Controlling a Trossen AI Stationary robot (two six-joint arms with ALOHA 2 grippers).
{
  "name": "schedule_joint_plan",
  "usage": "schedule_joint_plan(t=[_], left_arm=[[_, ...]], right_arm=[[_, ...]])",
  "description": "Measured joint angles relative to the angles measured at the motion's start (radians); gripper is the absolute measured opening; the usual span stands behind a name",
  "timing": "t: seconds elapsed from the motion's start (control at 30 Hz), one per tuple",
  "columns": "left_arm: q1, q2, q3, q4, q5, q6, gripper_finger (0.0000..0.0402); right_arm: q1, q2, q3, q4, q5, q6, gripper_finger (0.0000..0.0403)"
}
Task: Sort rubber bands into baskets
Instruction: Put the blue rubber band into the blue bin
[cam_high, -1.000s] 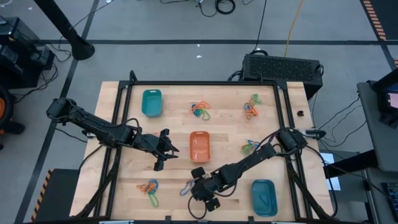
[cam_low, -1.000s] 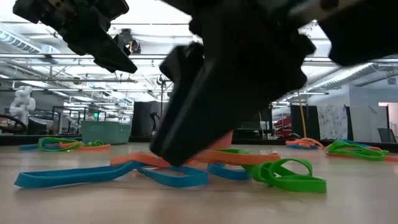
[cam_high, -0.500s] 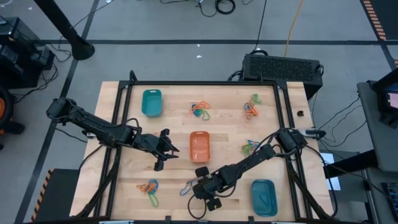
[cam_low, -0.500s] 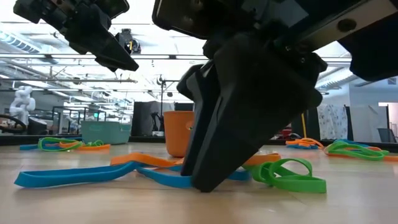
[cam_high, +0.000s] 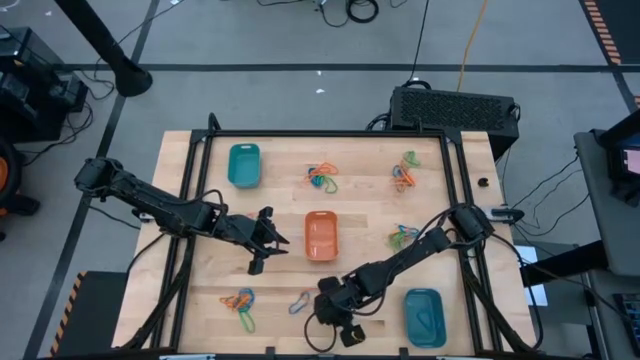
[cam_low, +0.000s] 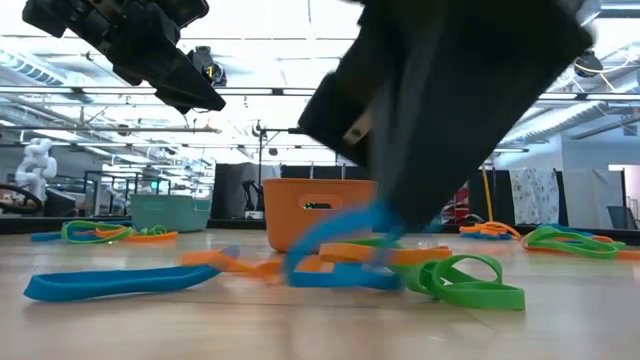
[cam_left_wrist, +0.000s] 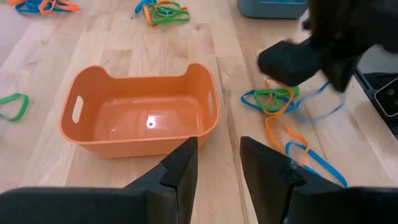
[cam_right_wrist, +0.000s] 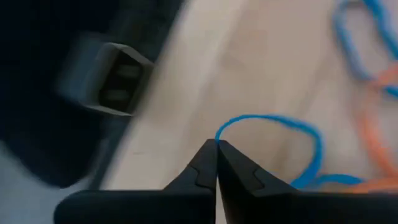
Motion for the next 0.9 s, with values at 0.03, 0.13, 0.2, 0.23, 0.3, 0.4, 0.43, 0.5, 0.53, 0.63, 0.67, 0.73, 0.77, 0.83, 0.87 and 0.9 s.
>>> schedule_joint_plan(t=[0.03, 0.13, 0.2, 0.23, 0.3, 0.4, 0.43, 0.5, 0.53, 0.63, 0.67, 0.73, 0.77, 0.83, 0.87, 0.9], left_arm=[[0.000, 0.000, 0.000, 0.000, 0.000, 0.000, 0.0128], [0.000, 0.000, 0.000, 0.000, 0.000, 0.000, 0.0128], [0.000, 0.000, 0.000, 0.000, 0.000, 0.000, 0.0128], [0.000, 0.000, 0.000, 0.000, 0.000, 0.000, 0.0128], [0.000, 0.000, 0.000, 0.000, 0.000, 0.000, 0.0128], [0.000, 0.000, 0.000, -0.001, 0.000, 0.000, 0.0128], [0.000, 0.000, 0.000, -0.001, 0.000, 0.000, 0.0128], [0.000, 0.000, 0.000, -0.001, 0.000, 0.000, 0.0128], [0.000, 0.000, 0.000, -0.001, 0.000, 0.000, 0.0128], [0.000, 0.000, 0.000, -0.002, 0.000, 0.000, 0.0128], [0.000, 0.000, 0.000, -0.002, 0.000, 0.000, 0.0128], [0.000, 0.000, 0.000, -0.002, 0.001, 0.000, 0.0128], [0.000, 0.000, 0.000, -0.002, 0.001, 0.000, 0.0128], [0.000, 0.000, 0.000, -0.001, 0.001, 0.000, 0.0128], [0.000, 0.000, 0.000, -0.001, 0.001, 0.000, 0.0128], [0.000, 0.000, 0.000, -0.001, 0.001, 0.000, 0.0128]], right_arm=[[-0.002, -0.009, 0.000, 0.000, -0.033, 0.016, 0.0001], [-0.010, -0.041, 0.000, -0.005, -0.120, 0.079, 0.0001], [-0.013, -0.069, 0.001, -0.021, -0.166, 0.142, 0.0001], [-0.013, -0.084, 0.001, -0.045, -0.180, 0.173, 0.0001], [-0.012, -0.116, 0.001, -0.107, -0.203, 0.241, 0.0000], [0.010, -0.170, 0.001, -0.242, -0.217, 0.337, 0.0000], [0.021, -0.189, 0.001, -0.287, -0.215, 0.368, 0.0000], [0.049, -0.229, 0.001, -0.375, -0.197, 0.421, 0.0000], [0.066, -0.247, 0.001, -0.423, -0.177, 0.448, 0.0000], [0.123, -0.291, 0.001, -0.535, -0.087, 0.525, 0.0000], [0.145, -0.303, 0.001, -0.570, -0.056, 0.553, 0.0000], [0.185, -0.323, 0.001, -0.639, -0.010, 0.611, 0.0000], [0.206, -0.328, 0.001, -0.669, 0.004, 0.644, 0.0000], [0.246, -0.331, 0.001, -0.729, 0.027, 0.704, 0.0000], [0.265, -0.331, 0.000, -0.752, 0.040, 0.725, 0.0000], [0.282, -0.331, -0.006, -0.765, 0.048, 0.742, 0.0000]])
